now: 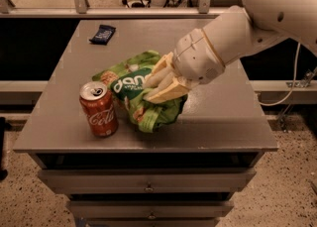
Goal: Move green rice chip bag near coke can
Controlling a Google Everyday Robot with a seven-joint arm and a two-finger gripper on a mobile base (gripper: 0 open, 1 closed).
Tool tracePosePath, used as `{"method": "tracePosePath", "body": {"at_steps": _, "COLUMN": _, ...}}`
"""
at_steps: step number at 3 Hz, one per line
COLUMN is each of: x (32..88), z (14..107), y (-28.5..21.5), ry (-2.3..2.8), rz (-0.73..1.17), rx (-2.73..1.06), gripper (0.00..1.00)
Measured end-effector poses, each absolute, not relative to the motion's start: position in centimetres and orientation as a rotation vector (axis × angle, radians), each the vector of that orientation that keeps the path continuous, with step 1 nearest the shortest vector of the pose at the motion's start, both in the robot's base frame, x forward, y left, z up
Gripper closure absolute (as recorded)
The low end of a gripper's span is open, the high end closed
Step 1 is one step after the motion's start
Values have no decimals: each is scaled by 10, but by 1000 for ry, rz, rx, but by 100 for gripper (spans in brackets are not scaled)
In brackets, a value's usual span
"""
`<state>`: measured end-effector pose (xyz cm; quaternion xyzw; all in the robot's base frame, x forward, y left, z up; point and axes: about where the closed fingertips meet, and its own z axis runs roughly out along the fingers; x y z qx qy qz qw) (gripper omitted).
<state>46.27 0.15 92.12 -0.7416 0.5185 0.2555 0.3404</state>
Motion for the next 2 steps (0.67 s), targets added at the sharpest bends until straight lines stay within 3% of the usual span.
{"method": "tracePosePath", "body": {"at_steps": 1, "x": 460, "z": 919, "y": 11, "ry": 1359, "rz": 681, "rx": -1935, "gripper": 62}}
{"method": "tracePosePath", "body": {"at_steps": 2, "x": 458, "z": 917, "y": 17, "ry": 1369, "rz": 688, "rx": -1933, "gripper": 31}}
